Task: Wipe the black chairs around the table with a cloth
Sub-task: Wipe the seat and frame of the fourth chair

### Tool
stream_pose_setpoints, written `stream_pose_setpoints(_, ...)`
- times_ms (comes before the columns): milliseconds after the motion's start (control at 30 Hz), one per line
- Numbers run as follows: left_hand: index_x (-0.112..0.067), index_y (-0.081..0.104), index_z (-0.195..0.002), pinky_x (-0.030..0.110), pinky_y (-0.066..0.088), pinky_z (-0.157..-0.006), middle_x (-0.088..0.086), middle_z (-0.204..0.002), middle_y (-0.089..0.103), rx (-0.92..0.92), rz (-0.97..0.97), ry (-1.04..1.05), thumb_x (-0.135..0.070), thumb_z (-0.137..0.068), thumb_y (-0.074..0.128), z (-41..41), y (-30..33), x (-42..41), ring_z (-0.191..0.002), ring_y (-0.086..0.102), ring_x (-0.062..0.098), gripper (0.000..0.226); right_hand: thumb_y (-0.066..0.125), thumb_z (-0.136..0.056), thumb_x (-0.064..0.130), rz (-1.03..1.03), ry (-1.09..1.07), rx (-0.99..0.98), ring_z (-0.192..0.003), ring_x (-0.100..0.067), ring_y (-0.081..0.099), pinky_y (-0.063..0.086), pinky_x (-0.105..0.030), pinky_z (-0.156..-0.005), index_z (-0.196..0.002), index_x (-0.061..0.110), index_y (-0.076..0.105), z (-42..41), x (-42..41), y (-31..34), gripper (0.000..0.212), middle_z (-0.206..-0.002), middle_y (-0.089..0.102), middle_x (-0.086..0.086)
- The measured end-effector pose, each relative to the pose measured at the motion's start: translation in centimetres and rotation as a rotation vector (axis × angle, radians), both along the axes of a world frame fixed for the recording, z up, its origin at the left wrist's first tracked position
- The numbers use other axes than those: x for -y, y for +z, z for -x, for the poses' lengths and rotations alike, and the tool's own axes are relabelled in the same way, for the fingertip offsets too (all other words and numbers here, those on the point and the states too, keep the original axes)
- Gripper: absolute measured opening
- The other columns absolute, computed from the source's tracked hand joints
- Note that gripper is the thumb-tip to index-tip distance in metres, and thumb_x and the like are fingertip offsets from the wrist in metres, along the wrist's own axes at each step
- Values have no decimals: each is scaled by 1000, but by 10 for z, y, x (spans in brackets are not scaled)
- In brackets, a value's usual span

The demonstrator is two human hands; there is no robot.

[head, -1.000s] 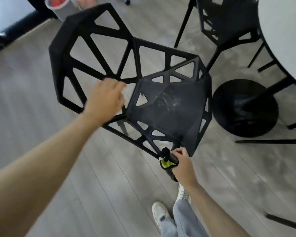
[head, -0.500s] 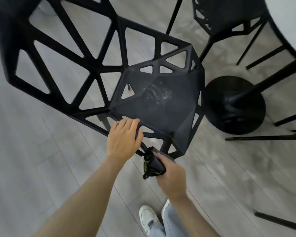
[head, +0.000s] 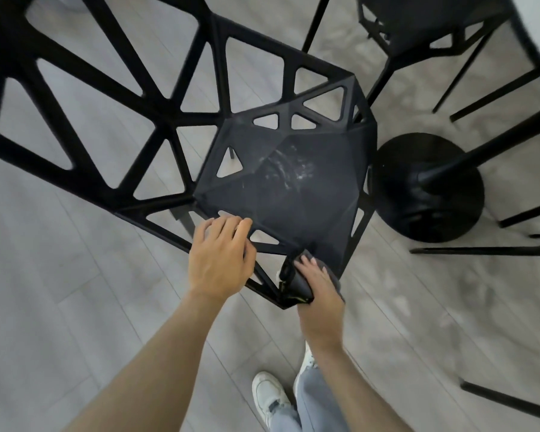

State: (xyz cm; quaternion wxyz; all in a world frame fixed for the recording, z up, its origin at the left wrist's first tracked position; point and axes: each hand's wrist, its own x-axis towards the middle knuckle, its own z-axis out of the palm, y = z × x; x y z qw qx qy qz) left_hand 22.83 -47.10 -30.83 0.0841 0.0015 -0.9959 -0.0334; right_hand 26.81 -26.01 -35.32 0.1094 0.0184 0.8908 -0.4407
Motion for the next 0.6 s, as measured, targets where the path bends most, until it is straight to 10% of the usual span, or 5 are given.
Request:
stream_pose_setpoints(267, -17, 67, -119, 40, 43, -100, 1, -116, 70, 52, 71, -42, -26, -99, 46, 12, 4, 53, -112, 63, 26, 31, 50, -80, 3, -171, 818, -243, -152, -12, 34, 19, -37, -128, -150, 22, 53, 72, -28, -13, 72, -159, 46, 7)
stream_pose_setpoints(600, -20, 70, -113, 37, 50, -84, -5, -106, 72, -35, 32, -60, -29, -97, 47, 69, 8, 112, -101, 66, 22, 29, 69, -68, 15, 33, 368, -421, -138, -12, 54, 36, -33, -121, -123, 18, 73, 91, 50, -31, 55, -136, 67, 4)
